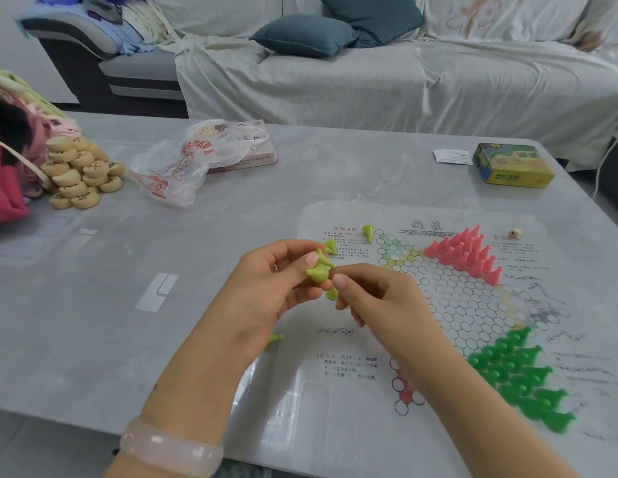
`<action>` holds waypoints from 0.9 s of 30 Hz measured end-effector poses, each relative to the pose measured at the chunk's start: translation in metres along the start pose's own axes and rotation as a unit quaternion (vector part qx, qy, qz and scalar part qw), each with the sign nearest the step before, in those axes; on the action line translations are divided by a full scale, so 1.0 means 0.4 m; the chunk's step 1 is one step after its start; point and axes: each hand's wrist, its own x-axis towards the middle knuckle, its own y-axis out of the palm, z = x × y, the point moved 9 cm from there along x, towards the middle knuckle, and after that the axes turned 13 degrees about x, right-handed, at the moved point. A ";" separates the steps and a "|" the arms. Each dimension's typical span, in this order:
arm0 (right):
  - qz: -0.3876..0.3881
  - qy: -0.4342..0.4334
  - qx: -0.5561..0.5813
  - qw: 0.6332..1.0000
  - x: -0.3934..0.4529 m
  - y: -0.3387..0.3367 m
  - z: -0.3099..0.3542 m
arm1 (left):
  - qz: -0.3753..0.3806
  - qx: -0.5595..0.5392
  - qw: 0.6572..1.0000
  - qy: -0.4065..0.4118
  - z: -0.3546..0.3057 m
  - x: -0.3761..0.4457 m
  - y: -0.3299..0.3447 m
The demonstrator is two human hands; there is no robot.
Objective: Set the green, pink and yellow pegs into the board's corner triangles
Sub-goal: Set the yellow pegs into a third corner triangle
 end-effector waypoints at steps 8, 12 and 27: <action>-0.044 0.025 0.093 0.994 -0.001 -0.023 -0.018 | -0.018 0.120 0.992 0.028 0.007 0.001 0.028; -0.052 0.019 0.096 0.994 0.003 -0.030 -0.017 | -0.021 0.141 0.989 0.038 0.005 0.003 0.034; -0.139 -0.021 -0.285 0.948 0.037 -0.131 -0.039 | -0.055 0.128 0.989 0.039 0.002 0.004 -0.006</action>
